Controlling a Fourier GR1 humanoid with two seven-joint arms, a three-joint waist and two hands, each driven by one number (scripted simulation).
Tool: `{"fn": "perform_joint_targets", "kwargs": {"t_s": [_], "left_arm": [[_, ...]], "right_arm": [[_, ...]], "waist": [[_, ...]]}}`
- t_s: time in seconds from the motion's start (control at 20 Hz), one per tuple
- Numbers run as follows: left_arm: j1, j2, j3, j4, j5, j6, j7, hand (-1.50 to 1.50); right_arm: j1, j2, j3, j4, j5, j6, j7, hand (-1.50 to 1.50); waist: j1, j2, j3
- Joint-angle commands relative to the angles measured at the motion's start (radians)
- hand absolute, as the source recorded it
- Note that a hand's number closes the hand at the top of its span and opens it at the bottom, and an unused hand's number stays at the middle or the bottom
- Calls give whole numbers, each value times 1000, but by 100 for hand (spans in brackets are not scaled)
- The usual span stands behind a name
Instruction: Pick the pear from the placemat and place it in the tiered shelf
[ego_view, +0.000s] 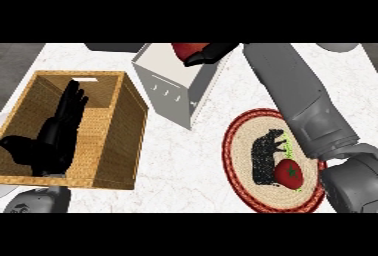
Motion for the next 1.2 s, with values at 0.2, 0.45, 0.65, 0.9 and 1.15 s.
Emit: {"fn": "perform_joint_targets", "kwargs": {"t_s": [0.2, 0.45, 0.65, 0.9, 1.15], "left_arm": [[-1, -11, 4, -1, 1, 0, -11, 0], [37, 3, 3, -22, 9, -28, -23, 0], [-23, -18, -4, -8, -2, -2, 3, 0], [-31, -36, -33, -11, -21, 5, 13, 0], [-31, -6, 13, 26, 6, -25, -27, 0]], "right_arm": [[-80, -139, -116, 55, -93, 57, 98, -150], [-59, -282, -154, 98, -116, 94, 178, -150], [-79, -371, -175, 108, -130, 134, 212, -150], [-5, -459, -163, 112, -116, 263, 144, -150], [13, -515, -164, 105, -114, 336, 110, -150]], "waist": [[4, 9, -1], [12, 13, 0], [20, 21, 0], [30, 30, 2], [37, 32, 2]]}}
